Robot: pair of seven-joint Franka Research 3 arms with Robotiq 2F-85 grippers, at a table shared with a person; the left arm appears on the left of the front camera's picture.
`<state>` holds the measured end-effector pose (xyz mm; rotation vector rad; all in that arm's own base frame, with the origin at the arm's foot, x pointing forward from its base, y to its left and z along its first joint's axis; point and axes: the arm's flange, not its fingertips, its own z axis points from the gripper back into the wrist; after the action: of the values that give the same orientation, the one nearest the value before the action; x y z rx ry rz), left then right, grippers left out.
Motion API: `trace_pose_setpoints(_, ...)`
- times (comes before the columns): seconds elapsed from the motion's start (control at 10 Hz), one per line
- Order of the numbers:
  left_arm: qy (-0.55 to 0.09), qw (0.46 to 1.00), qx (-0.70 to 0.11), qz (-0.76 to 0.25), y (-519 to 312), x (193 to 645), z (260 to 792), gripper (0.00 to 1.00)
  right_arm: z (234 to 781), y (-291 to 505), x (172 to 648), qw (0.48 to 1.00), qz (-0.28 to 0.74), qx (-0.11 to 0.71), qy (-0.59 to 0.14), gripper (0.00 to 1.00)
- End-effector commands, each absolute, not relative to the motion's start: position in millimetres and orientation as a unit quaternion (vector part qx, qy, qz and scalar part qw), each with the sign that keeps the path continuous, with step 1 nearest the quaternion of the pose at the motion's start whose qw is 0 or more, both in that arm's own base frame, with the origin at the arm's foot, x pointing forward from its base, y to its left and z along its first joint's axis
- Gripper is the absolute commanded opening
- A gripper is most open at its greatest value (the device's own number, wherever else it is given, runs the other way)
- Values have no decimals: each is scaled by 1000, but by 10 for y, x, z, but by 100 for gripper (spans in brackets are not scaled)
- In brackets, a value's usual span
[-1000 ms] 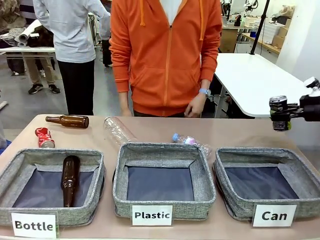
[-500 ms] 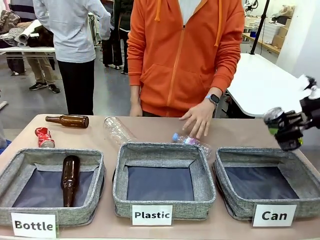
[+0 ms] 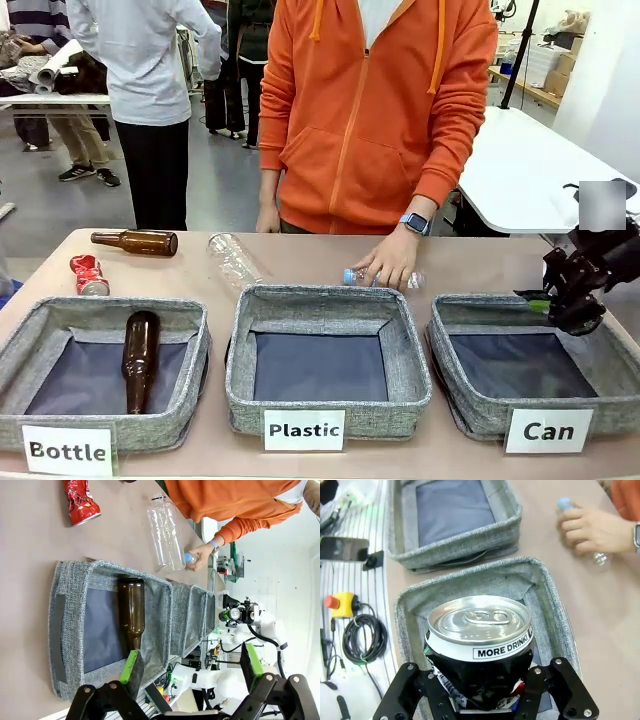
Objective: Sort the can waste into the basket.
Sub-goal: Pick up the can waste from the table and place it in the right Fabric basket.
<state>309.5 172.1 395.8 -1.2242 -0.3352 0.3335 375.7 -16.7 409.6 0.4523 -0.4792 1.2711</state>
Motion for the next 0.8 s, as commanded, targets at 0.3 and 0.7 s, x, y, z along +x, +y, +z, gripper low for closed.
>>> trace_pose_setpoints(0.3, -155, 787, -575, 158, 1709, 3086, 3983, 100, 4115, -215, 3829, 757, 575, 210, -230, 62)
trace_pose_setpoints(0.7, -155, 787, -575, 158, 1709, 3086, 3983, 100, 4088, -239, 3830, 768, 560, 202, -235, 100)
